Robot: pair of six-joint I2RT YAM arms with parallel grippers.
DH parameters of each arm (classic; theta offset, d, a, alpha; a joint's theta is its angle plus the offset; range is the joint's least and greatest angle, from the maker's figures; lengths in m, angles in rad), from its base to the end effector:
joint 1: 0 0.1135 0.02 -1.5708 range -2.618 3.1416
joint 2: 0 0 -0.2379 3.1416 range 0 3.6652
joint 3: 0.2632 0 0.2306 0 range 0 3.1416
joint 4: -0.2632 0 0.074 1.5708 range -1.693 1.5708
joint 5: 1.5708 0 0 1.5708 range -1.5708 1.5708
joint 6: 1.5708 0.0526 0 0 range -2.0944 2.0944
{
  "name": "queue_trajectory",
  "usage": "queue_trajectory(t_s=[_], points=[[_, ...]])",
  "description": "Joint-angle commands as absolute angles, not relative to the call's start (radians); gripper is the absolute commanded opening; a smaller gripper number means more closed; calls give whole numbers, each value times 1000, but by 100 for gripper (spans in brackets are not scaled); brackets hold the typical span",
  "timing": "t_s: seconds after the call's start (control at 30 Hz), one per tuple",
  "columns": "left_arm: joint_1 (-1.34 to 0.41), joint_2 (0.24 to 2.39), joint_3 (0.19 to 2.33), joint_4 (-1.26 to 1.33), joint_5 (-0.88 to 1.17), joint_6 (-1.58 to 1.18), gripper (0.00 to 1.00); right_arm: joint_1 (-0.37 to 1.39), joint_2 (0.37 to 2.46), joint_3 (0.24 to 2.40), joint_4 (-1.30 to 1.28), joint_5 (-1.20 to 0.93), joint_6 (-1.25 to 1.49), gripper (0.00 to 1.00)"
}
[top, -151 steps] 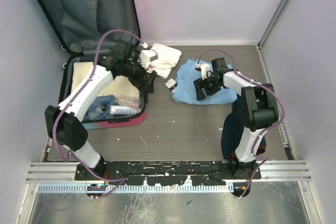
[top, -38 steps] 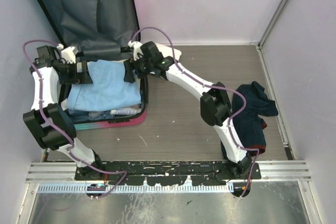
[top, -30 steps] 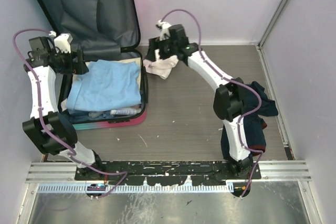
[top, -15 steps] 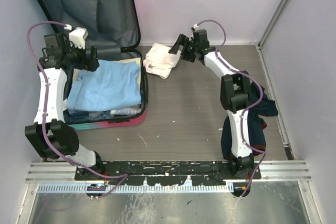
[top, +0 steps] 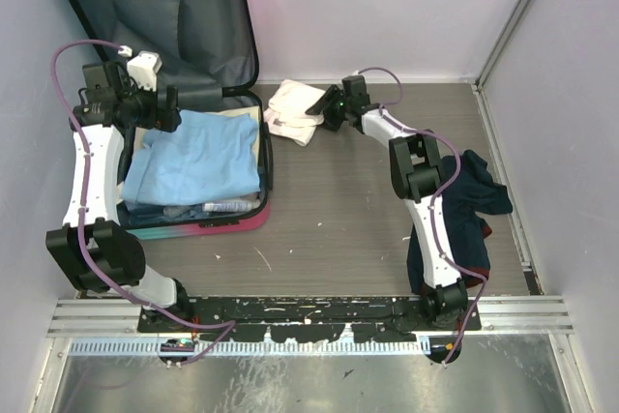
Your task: Pack the luggage
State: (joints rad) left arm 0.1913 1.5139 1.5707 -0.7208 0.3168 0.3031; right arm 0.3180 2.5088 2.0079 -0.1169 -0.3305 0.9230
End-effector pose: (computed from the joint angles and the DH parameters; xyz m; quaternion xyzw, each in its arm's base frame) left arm 0.3202 0.0453 0.3471 0.1186 0.8825 -0.0317 0.4541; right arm 0.5046 0.1841 0.1282 0.1891 0.8592 0.3820 0.2831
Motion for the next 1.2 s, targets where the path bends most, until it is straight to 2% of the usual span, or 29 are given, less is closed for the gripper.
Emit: queue_trajectory(t_s=[0.0, 0.07, 0.1, 0.13, 0.17, 0.4, 0.73, 0.97, 1.17], points=[[186, 1510, 1611, -674, 310, 303, 98, 334, 2545, 2047, -45, -327, 979, 44], [186, 1507, 1603, -669, 310, 300, 98, 318, 2516, 2032, -21, -339, 969, 26], [186, 1506, 1598, -664, 313, 296, 98, 307, 2498, 2029, -16, -342, 962, 12], [184, 1506, 1595, -657, 315, 289, 98, 294, 2475, 2027, -13, -343, 957, 3], [183, 1506, 1591, -650, 319, 284, 98, 277, 2454, 2020, -10, -346, 952, 1], [167, 1496, 1539, -581, 318, 203, 98, 172, 2223, 1905, 77, -472, 955, 1], [166, 1446, 1528, -549, 202, 127, 98, 176, 1986, 1801, 100, -549, 954, 1], [180, 1377, 1541, -540, 169, 105, 98, 364, 1962, 1897, 160, -578, 996, 1], [290, 1322, 1563, -543, 170, 25, 98, 620, 2054, 2118, 273, -610, 1005, 1]])
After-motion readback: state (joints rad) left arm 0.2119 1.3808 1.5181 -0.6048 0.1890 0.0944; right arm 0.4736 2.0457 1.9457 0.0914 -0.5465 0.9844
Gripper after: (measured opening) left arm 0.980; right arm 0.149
